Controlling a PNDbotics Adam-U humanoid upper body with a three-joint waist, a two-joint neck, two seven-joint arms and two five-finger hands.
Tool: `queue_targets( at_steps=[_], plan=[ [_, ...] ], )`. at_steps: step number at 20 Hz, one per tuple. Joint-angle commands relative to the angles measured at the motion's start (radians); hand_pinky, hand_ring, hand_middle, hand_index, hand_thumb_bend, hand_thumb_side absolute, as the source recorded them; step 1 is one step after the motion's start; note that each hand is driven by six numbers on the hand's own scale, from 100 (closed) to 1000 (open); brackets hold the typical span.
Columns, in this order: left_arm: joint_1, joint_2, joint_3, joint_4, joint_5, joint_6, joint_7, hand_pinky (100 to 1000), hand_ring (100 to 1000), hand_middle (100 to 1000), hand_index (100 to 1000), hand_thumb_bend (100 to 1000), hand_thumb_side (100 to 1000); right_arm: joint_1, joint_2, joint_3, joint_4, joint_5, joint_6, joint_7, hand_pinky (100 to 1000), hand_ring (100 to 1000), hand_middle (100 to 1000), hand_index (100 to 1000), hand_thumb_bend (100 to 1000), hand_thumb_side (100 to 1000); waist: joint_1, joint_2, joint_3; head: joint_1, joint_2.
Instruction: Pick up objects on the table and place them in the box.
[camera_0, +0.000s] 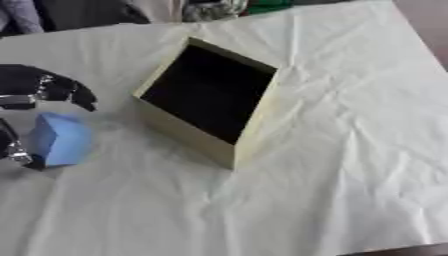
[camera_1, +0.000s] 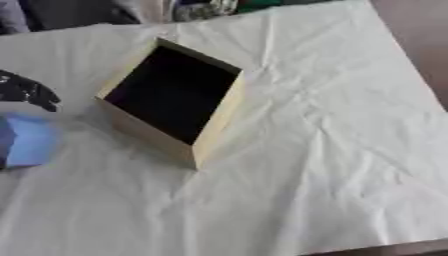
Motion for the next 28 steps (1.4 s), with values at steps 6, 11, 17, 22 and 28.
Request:
queue_targets(
  at_steps=[6, 11, 17, 22, 28],
  plan=[
    [-0.04, 0.017, 0.034, 0.041, -0.003, -0.352, -0.352, 859, 850, 852, 889, 738, 100, -0.008, -0.021, -0.006, -0.007, -0.005, 0.003, -0.004, 633, 565, 522, 695, 100, 494, 0.011, -0.008, 0.003, -0.003, -0.011],
    [-0.022, 0.025, 0.019, 0.051, -0.029, -0.352, -0.352, 857, 848, 854, 891, 781, 100, -0.008, -0.021, -0.006, -0.008, -0.004, 0.004, -0.008, 633, 566, 522, 695, 100, 494, 0.011, -0.009, 0.004, -0.006, -0.012],
    [-0.014, 0.021, 0.001, 0.067, -0.036, -0.352, -0.352, 851, 844, 855, 884, 772, 100, -0.009, -0.018, -0.006, -0.009, -0.005, 0.006, -0.01, 633, 566, 521, 695, 100, 495, 0.009, -0.008, 0.003, -0.006, -0.015],
    [-0.024, 0.008, -0.023, 0.103, -0.07, -0.352, -0.352, 845, 836, 835, 856, 726, 100, -0.009, -0.014, -0.007, -0.01, -0.006, 0.006, -0.013, 634, 566, 521, 695, 100, 496, 0.008, -0.008, 0.001, -0.004, -0.018],
    [-0.05, -0.03, -0.047, 0.139, -0.064, -0.352, -0.352, 835, 824, 828, 840, 663, 100, -0.007, -0.012, -0.008, -0.012, -0.007, 0.007, -0.016, 634, 566, 520, 693, 100, 497, 0.007, -0.007, 0.001, -0.003, -0.017]
  ],
)
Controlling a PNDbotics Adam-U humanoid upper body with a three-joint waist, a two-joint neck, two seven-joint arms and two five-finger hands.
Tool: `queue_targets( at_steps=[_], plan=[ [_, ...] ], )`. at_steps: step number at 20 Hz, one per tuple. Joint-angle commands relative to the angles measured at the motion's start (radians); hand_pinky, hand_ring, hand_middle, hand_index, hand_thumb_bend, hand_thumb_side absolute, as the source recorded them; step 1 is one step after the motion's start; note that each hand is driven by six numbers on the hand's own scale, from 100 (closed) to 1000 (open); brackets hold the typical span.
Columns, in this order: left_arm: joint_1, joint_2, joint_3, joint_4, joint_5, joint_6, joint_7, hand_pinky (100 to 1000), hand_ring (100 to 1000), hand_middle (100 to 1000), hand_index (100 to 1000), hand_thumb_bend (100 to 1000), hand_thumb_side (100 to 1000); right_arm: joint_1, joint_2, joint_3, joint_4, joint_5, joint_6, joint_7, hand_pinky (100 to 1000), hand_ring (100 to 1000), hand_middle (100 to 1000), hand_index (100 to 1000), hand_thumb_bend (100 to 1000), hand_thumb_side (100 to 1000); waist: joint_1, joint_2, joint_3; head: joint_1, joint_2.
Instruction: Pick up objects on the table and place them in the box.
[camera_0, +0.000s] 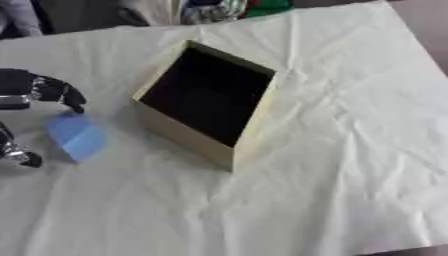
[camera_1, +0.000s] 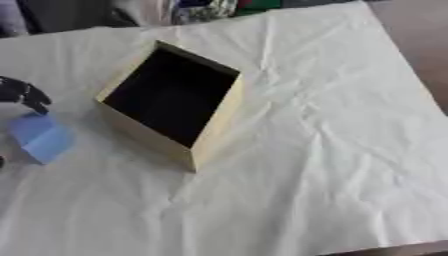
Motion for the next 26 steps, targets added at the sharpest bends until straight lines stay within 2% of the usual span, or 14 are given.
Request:
queue_targets(
  at_steps=[1, 6, 9, 10, 11, 12, 14, 18, 22, 26],
  plan=[
    [-0.024, 0.008, 0.001, 0.005, 0.011, -0.352, -0.352, 834, 822, 824, 835, 659, 100, -0.009, -0.014, -0.008, -0.012, -0.006, 0.0, -0.005, 634, 566, 520, 692, 100, 497, 0.006, -0.007, 0.002, 0.0, -0.008],
    [-0.035, -0.001, 0.001, 0.008, 0.006, -0.352, -0.352, 820, 781, 727, 751, 649, 100, -0.008, -0.014, -0.009, -0.013, -0.008, 0.001, -0.006, 634, 566, 520, 692, 100, 499, 0.007, -0.005, 0.003, -0.001, -0.006],
    [-0.035, -0.001, -0.001, 0.008, -0.021, -0.352, -0.352, 813, 750, 655, 695, 683, 100, -0.008, -0.014, -0.009, -0.014, -0.008, 0.001, -0.007, 634, 566, 519, 691, 100, 499, 0.007, -0.004, 0.005, -0.001, -0.006],
    [-0.035, 0.0, -0.001, 0.007, -0.03, -0.352, -0.352, 814, 752, 666, 702, 689, 100, -0.008, -0.014, -0.009, -0.014, -0.008, 0.001, -0.007, 634, 566, 519, 691, 100, 499, 0.007, -0.004, 0.005, -0.001, -0.007],
    [-0.036, 0.0, 0.0, 0.004, -0.04, -0.352, -0.352, 823, 781, 752, 755, 715, 100, -0.008, -0.014, -0.009, -0.014, -0.008, 0.001, -0.007, 634, 566, 519, 690, 100, 499, 0.006, -0.004, 0.005, -0.001, -0.008],
    [-0.037, 0.0, 0.002, 0.0, -0.054, -0.352, -0.352, 826, 790, 762, 771, 720, 100, -0.008, -0.014, -0.009, -0.014, -0.008, 0.001, -0.007, 634, 566, 518, 690, 100, 499, 0.006, -0.004, 0.005, -0.001, -0.009],
    [-0.039, -0.003, 0.003, -0.006, -0.072, -0.352, -0.352, 822, 770, 710, 751, 719, 100, -0.009, -0.013, -0.008, -0.013, -0.009, 0.001, -0.006, 634, 566, 518, 690, 100, 499, 0.005, -0.003, 0.005, -0.001, -0.009],
    [-0.038, -0.006, -0.004, -0.007, -0.078, -0.352, -0.352, 822, 772, 717, 768, 715, 100, -0.009, -0.012, -0.008, -0.013, -0.009, 0.002, -0.005, 634, 565, 518, 690, 100, 500, 0.003, -0.001, 0.006, -0.001, -0.011],
    [-0.039, -0.011, -0.005, -0.004, -0.058, -0.352, -0.352, 809, 740, 622, 708, 706, 100, -0.008, -0.011, -0.009, -0.012, -0.009, 0.002, -0.005, 634, 565, 517, 690, 100, 501, 0.002, 0.0, 0.006, -0.001, -0.012],
    [-0.044, -0.017, 0.003, -0.006, -0.032, -0.352, -0.352, 776, 640, 452, 546, 712, 100, -0.008, -0.011, -0.01, -0.013, -0.009, 0.002, -0.006, 634, 565, 517, 690, 100, 501, 0.001, 0.0, 0.007, -0.002, -0.012]
  ],
)
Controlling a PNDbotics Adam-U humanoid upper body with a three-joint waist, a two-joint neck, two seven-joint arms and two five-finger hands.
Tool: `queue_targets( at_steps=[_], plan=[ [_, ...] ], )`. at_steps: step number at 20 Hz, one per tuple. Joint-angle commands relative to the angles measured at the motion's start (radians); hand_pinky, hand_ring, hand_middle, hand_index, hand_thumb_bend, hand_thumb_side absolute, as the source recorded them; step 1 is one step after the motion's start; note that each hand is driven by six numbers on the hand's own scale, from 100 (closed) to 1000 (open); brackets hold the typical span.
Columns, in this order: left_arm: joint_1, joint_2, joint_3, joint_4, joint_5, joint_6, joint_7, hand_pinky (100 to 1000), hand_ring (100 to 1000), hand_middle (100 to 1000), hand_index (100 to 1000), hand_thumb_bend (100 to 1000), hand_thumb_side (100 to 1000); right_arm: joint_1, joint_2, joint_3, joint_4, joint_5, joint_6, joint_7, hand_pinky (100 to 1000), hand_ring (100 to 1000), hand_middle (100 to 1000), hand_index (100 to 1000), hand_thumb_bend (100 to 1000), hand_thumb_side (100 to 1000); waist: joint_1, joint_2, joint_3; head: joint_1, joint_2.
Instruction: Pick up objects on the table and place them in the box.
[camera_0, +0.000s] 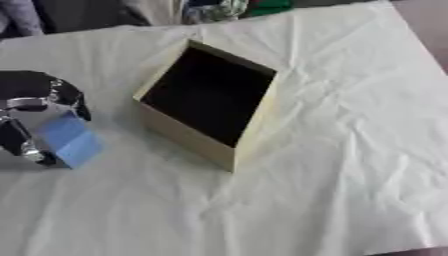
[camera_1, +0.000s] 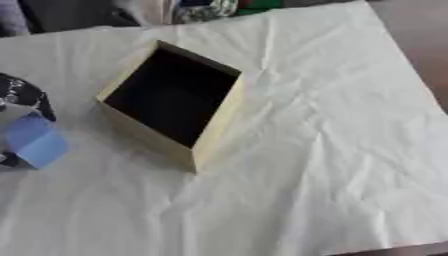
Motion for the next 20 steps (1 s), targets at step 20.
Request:
queue_targets(
  at_steps=[20],
  plan=[
    [-0.261, -0.173, 0.155, -0.027, 0.022, -0.33, -0.348, 734, 557, 333, 402, 561, 100, -0.006, -0.01, -0.012, -0.019, 0.0, -0.002, -0.009, 637, 569, 521, 692, 100, 499, 0.002, -0.026, 0.007, 0.001, 0.001]
  ],
)
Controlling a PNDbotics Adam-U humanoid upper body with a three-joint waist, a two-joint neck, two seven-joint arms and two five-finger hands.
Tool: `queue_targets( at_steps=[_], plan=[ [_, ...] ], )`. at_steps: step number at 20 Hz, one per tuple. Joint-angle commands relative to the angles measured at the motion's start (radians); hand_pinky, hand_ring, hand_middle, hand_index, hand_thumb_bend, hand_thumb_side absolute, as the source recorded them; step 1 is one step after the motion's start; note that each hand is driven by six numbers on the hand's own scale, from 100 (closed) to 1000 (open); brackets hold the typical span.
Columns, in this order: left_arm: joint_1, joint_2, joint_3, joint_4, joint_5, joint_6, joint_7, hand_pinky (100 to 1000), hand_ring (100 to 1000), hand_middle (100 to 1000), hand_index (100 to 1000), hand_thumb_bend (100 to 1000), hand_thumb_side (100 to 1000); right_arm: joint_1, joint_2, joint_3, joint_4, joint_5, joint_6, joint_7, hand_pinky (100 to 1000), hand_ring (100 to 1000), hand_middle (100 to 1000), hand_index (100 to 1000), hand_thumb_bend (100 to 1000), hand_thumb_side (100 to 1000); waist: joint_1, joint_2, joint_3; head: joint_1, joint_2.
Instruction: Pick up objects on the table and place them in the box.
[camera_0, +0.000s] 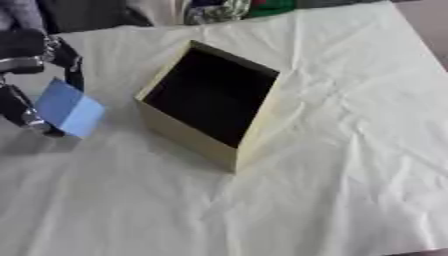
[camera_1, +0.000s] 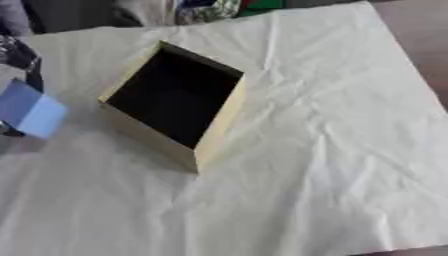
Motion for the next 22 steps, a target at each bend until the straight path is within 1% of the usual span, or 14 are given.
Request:
queue_targets(
  at_steps=[1, 4, 6, 10, 13, 15, 17, 20, 22],
  plan=[
    [-0.082, -0.083, 0.044, 0.007, -0.036, -0.333, -0.333, 735, 557, 330, 398, 559, 100, -0.015, -0.008, -0.006, -0.02, 0.002, -0.001, -0.004, 638, 569, 522, 692, 100, 499, 0.002, -0.028, -0.004, 0.004, 0.002],
    [-0.139, -0.167, 0.064, 0.024, -0.117, -0.324, -0.283, 736, 557, 328, 395, 563, 100, -0.019, -0.004, -0.004, -0.023, 0.002, -0.002, -0.005, 638, 570, 523, 692, 100, 498, 0.002, -0.032, -0.013, 0.01, 0.001],
    [-0.175, -0.227, 0.079, 0.034, -0.194, -0.317, -0.236, 742, 567, 339, 400, 582, 100, -0.024, 0.003, -0.002, -0.024, 0.002, -0.004, -0.004, 639, 571, 525, 693, 100, 508, 0.002, -0.034, -0.032, 0.022, -0.003],
    [-0.231, -0.368, 0.105, 0.064, -0.441, -0.291, -0.099, 746, 571, 337, 389, 578, 100, -0.035, 0.018, 0.002, -0.024, -0.002, -0.009, -0.002, 640, 572, 525, 693, 100, 499, 0.003, -0.031, -0.07, 0.055, -0.014],
    [-0.247, -0.445, 0.118, 0.095, -0.608, -0.268, 0.001, 745, 571, 339, 390, 572, 100, -0.04, 0.026, 0.0, -0.024, -0.005, -0.011, -0.005, 640, 573, 526, 693, 100, 501, 0.002, -0.026, -0.08, 0.083, -0.021],
    [-0.251, -0.489, 0.126, 0.114, -0.698, -0.251, 0.064, 742, 566, 326, 387, 560, 100, -0.043, 0.032, -0.001, -0.024, -0.007, -0.013, -0.01, 641, 574, 527, 694, 100, 503, 0.002, -0.024, -0.087, 0.097, -0.024],
    [-0.251, -0.521, 0.13, 0.135, -0.758, -0.237, 0.118, 739, 562, 324, 385, 553, 100, -0.046, 0.037, 0.0, -0.024, -0.008, -0.016, -0.012, 641, 575, 528, 694, 100, 504, 0.002, -0.023, -0.091, 0.106, -0.026],
    [-0.244, -0.555, 0.13, 0.162, -0.817, -0.22, 0.183, 734, 557, 323, 384, 545, 100, -0.049, 0.044, 0.0, -0.024, -0.01, -0.02, -0.015, 642, 576, 530, 695, 100, 508, 0.005, -0.024, -0.099, 0.114, -0.028],
    [-0.235, -0.568, 0.122, 0.182, -0.841, -0.219, 0.211, 732, 556, 325, 387, 544, 100, -0.049, 0.047, 0.0, -0.024, -0.01, -0.021, -0.017, 643, 576, 530, 695, 100, 508, 0.006, -0.025, -0.102, 0.116, -0.029]
  ],
)
